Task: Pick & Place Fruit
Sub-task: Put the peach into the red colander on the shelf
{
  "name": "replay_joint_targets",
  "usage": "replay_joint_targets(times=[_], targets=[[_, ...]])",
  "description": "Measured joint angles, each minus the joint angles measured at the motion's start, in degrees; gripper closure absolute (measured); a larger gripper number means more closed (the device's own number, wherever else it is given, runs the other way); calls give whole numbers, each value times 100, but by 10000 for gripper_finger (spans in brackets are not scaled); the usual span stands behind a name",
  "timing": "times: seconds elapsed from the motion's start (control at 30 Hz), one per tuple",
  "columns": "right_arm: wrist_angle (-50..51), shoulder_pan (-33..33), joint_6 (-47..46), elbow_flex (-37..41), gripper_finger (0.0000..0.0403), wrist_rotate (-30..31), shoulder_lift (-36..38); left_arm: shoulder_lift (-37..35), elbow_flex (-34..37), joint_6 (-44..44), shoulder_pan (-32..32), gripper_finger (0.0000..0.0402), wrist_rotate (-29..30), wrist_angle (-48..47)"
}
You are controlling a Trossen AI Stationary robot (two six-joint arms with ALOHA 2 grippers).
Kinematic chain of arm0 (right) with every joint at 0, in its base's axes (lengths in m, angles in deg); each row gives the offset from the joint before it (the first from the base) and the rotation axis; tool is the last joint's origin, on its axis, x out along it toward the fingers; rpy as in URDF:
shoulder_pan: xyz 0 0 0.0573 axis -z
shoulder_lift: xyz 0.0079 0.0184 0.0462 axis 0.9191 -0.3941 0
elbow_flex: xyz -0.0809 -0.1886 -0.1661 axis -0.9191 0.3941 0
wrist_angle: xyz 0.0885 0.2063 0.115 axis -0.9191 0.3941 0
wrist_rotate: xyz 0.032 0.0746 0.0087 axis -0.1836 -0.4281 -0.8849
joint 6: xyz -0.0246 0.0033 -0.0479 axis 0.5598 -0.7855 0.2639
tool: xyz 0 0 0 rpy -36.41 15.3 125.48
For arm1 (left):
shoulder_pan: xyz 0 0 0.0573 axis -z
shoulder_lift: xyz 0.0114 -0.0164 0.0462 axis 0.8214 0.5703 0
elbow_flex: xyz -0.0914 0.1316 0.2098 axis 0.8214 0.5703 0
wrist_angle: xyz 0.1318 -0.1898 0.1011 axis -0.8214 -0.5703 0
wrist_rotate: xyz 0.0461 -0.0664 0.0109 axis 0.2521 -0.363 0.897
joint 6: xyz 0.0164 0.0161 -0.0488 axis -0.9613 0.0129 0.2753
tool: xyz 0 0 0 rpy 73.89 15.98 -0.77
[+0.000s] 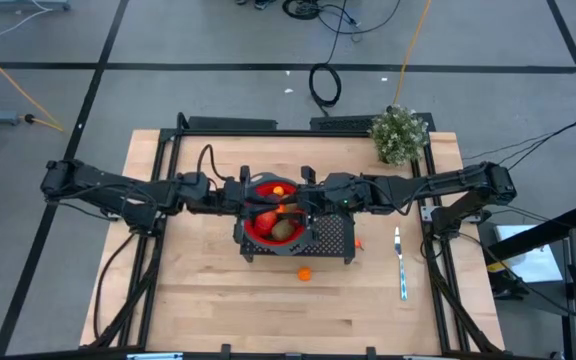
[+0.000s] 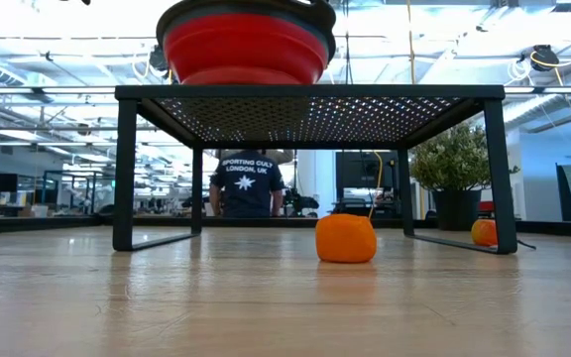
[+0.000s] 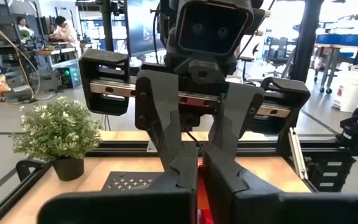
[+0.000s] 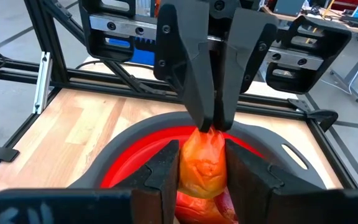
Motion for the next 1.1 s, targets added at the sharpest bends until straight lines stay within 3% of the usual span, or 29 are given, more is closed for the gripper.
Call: replay_joint_targets(times=[0.67,1.1], targets=[[0,0,-48,0,292,7,-2,0,0,15,2,401,-37,-152],[8,2,-306,-9,207,18,4,12,15,39,9,401,-221,-203]])
